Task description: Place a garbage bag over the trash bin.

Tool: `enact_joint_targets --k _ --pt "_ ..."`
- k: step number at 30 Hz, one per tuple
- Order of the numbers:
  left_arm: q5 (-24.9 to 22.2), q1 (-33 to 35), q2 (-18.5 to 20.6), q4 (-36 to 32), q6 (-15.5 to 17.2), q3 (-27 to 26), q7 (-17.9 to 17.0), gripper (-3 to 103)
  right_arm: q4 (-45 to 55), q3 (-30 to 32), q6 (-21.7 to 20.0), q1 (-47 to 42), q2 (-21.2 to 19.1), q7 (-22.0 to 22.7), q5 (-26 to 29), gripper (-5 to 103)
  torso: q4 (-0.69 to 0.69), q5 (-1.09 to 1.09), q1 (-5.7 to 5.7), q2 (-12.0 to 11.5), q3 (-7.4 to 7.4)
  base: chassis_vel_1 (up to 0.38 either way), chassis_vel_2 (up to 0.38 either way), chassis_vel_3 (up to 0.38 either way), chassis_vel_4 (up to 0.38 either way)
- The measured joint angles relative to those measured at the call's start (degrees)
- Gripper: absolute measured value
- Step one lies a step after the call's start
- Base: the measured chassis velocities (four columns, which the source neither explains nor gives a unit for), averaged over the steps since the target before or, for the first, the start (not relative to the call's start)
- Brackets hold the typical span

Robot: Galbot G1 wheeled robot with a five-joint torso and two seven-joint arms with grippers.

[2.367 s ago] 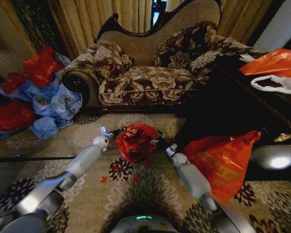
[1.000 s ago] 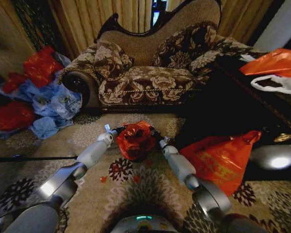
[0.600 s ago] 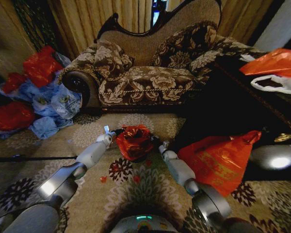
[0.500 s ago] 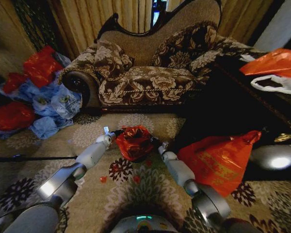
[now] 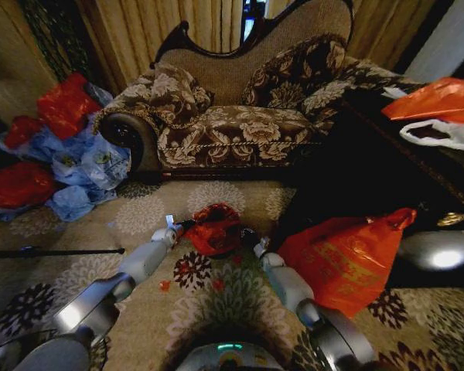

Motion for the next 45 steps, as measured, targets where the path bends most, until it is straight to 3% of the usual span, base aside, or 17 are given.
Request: enact_joint_targets --k 5,7,10,11,14,15,17,23,28,31,34,35,37,39,41,42,45 --pt "-0.2 1.9 1.2 -2.0 -0.5 -2.5 -0.7 30 6.7 2.7 0.4 -3.5 -2.5 1.3 0.5 20 0.0 0.0 0.0 0.0 0.0 0.0 0.0 0.0 0.0" --pt "-0.1 2.5 1.4 -2.5 -0.7 -3.1 -0.8 35 9.8 4.4 0.6 -4.9 -3.3 1.3 3.3 25 0.0 0.0 0.0 0.0 0.0 0.0 0.0 0.0 0.0" --pt "0.0 4.3 1.5 -3.6 -0.9 -4.9 -1.1 46 22.1 7.3 -3.9 -9.2 -6.2 3.9 14.0 36 0.01 0.0 0.0 0.0 0.0 0.0 0.0 0.0 0.0" --pt "0.0 4.3 1.5 -3.6 -0.9 -4.9 -1.1 46 22.1 7.3 -3.9 -9.2 -6.2 3.9 14.0 36 0.01 0.0 0.0 0.0 0.0 0.0 0.0 0.0 0.0" --pt "0.1 5.8 1.2 -4.2 -1.1 -6.8 -1.6 63 31.0 6.8 -7.3 -13.6 -9.1 4.8 17.6 52 -0.02 -0.01 0.0 0.0 0.0 0.0 0.0 0.0 0.0" --pt "-0.1 6.6 1.4 -5.1 -1.0 -7.6 -2.2 68 33.8 6.6 -8.3 -15.5 -9.7 4.8 17.7 58 -0.03 -0.02 0.0 0.0 0.0 0.0 0.0 0.0 0.0" --pt "-0.4 7.2 1.7 -5.9 -1.0 -7.9 -2.4 68 35.4 6.4 -8.9 -16.6 -9.9 5.0 17.7 58 -0.04 -0.01 0.0 0.0 0.0 0.0 0.0 0.0 0.0" --pt "-2.8 10.7 4.8 -10.9 0.0 -8.8 -3.7 94 46.4 4.4 -11.7 -27.1 -12.8 3.0 17.3 85 0.03 0.0 -0.01 0.0 -0.01 0.0 0.0 0.0 0.0" --pt "-2.8 10.3 3.7 -10.0 0.0 -8.9 -3.8 97 48.5 2.6 -12.9 -31.9 -14.3 0.8 14.0 98 -0.03 0.0 -0.01 0.0 0.0 0.0 0.0 0.0 0.0" --pt "-2.8 10.0 3.3 -10.1 0.0 -8.9 -4.0 97 48.5 1.0 -14.6 -32.6 -14.2 0.9 13.6 100 0.0 -0.01 0.0 0.0 0.0 0.0 0.0 0.0 0.0" --pt "-2.8 9.9 3.1 -10.2 0.0 -8.8 -4.1 97 50.9 -2.4 -19.9 -32.3 -14.8 4.6 23.1 100 0.0 0.0 0.0 0.0 0.0 0.0 0.0 0.0 0.0" --pt "-2.8 9.9 3.1 -10.2 0.0 -8.8 -4.1 97 50.9 -2.4 -19.9 -32.3 -14.8 4.6 23.1 100 0.0 0.0 0.0 0.0 0.0 0.0 0.0 0.0 0.0" --pt "-2.8 9.9 3.1 -10.2 0.0 -8.8 -4.1 97 52.1 -4.0 -24.5 -30.9 -14.8 8.3 32.3 100 0.0 -0.02 0.0 0.0 0.0 0.0 0.0 0.0 0.0" --pt "-2.8 10.0 3.1 -10.2 0.0 -8.8 -4.1 97 52.1 -4.3 -25.7 -30.3 -14.6 9.8 34.5 100 0.01 -0.01 0.0 0.0 0.0 0.0 0.0 0.0 0.0" --pt "-2.8 10.0 3.1 -10.2 0.0 -8.8 -4.1 97 52.2 -5.1 -29.0 -28.7 -14.2 15.9 39.9 100 0.0 -0.01 0.0 0.0 0.0 0.0 0.0 0.0 0.0" --pt "-2.8 10.0 3.1 -10.2 0.0 -8.8 -4.1 97 52.2 -5.1 -29.0 -28.7 -14.2 15.9 39.9 100 0.0 -0.01 0.0 0.0 0.0 0.0 0.0 0.0 0.0" --pt "-2.8 9.9 3.0 -10.2 0.0 -8.8 -4.1 96 53.4 -6.1 -33.4 -26.8 -14.2 22.9 52.5 100 0.0 -0.01 0.0 0.0 0.0 0.0 0.0 0.0 0.0"
